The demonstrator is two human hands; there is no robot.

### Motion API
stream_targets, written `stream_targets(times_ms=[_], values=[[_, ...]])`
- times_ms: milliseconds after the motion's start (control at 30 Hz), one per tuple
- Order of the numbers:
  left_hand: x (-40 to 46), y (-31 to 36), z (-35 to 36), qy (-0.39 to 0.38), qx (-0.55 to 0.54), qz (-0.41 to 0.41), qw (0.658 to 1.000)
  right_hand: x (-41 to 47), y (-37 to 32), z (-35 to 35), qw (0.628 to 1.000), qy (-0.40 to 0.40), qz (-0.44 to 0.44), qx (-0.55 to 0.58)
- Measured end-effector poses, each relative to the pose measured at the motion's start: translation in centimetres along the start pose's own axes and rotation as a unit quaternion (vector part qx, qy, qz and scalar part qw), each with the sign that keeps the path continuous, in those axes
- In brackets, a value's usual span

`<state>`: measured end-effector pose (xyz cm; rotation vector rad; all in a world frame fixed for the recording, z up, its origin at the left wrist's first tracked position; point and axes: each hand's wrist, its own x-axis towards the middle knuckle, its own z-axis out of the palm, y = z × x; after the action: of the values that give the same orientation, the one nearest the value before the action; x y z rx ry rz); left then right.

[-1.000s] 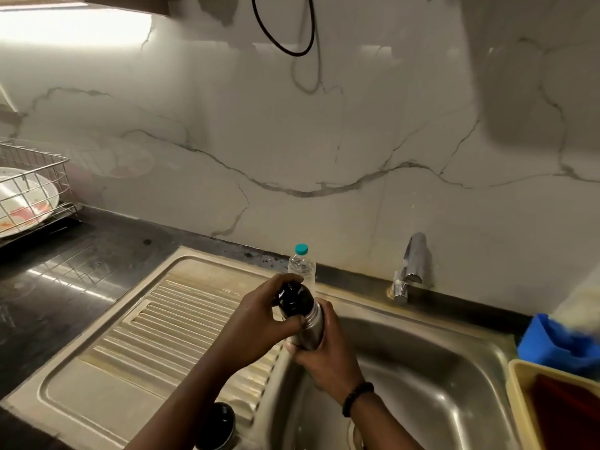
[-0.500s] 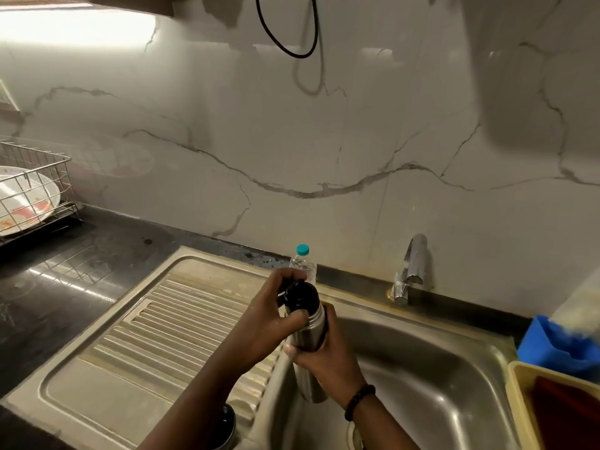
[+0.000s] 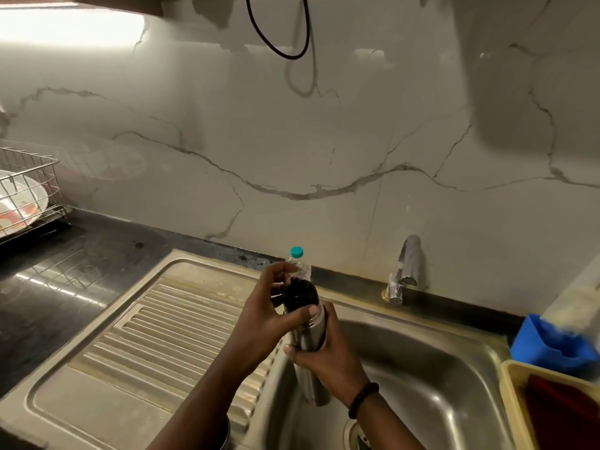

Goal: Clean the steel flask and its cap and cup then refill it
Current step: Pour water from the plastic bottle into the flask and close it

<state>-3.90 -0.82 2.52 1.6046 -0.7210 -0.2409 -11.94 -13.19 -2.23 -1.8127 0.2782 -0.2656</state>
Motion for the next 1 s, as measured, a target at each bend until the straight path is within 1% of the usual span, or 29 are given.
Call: stream_targets(times_ms=[67,100,133,200,267,333,367,400,467,500,533,567,633,667,733,800,833,867,900,967,1000], values=[[-0.1,0.1,-0.1,-0.041,-0.052,-0.008,0.998,0.0,0.0,-0.2,1.000,0.004,0.004,0.001],[-0.2,0.1,0.0,-0.050,-0.050,-0.010,0.997,0.0,-0.1,-0.3,1.000,0.004,0.004,-0.003],[-0.2,0.2,0.3,-0.047,-0.031,-0.014,0.998,0.1,-0.1,-0.2,1.000,0.002,0.003,-0.009],[-0.2,0.5,1.0,-0.008,0.019,-0.013,1.000,0.1,-0.2,-0.2,1.000,-0.003,-0.001,-0.018],[-0.1,0.4,0.9,0.020,0.006,-0.005,1.000,0.2,-0.4,-0.2,1.000,-0.005,-0.003,-0.012],[0.0,0.2,0.5,-0.009,-0.057,-0.013,0.998,0.2,-0.4,-0.4,1.000,0.005,-0.003,0.002],[-0.1,0.3,0.4,-0.031,-0.072,-0.017,0.997,0.3,-0.3,-0.5,1.000,0.009,-0.004,0.003],[-0.2,0.3,0.4,-0.039,-0.065,-0.022,0.997,0.4,-0.4,-0.6,1.000,0.010,-0.005,-0.001],[-0.2,0.3,0.9,-0.007,-0.003,-0.023,1.000,0.6,-0.5,-0.5,1.000,0.003,-0.017,-0.017],[-0.1,0.4,1.0,0.018,0.017,-0.016,1.000,0.6,-0.5,-0.4,1.000,-0.001,-0.021,-0.020],[-0.1,0.4,1.1,0.035,0.014,-0.008,0.999,0.6,-0.5,-0.3,1.000,0.002,-0.018,-0.020],[0.0,0.1,0.9,0.041,-0.016,-0.007,0.999,0.5,-0.5,-0.4,1.000,0.009,-0.015,-0.012],[0.0,-0.1,0.7,0.017,-0.102,-0.030,0.994,0.5,-0.4,-0.6,1.000,0.020,-0.011,0.011],[-0.2,0.0,0.7,0.006,-0.116,-0.033,0.993,0.5,-0.5,-0.7,1.000,0.019,-0.014,0.013],[-0.5,0.2,1.2,0.005,-0.047,-0.028,0.998,0.5,-0.6,-0.5,1.000,0.005,-0.028,0.005],[-0.5,0.4,2.0,0.051,0.022,-0.015,0.998,0.5,-0.7,-0.1,0.999,-0.010,-0.037,0.012],[-0.5,0.4,2.2,0.082,0.032,-0.004,0.996,0.4,-0.8,0.0,0.999,-0.007,-0.044,0.010],[-0.4,0.4,2.2,0.102,0.029,0.006,0.994,0.4,-0.7,0.1,0.999,0.000,-0.053,0.000],[-0.4,0.3,2.1,0.100,0.016,0.011,0.995,0.3,-0.7,0.1,0.999,0.007,-0.052,-0.002],[-0.6,0.4,1.9,0.058,-0.012,0.015,0.998,0.3,-0.6,0.0,0.997,0.017,-0.050,-0.047],[-0.7,0.5,2.0,0.048,-0.021,0.014,0.999,0.2,-0.7,0.0,0.995,0.005,-0.063,-0.077]])
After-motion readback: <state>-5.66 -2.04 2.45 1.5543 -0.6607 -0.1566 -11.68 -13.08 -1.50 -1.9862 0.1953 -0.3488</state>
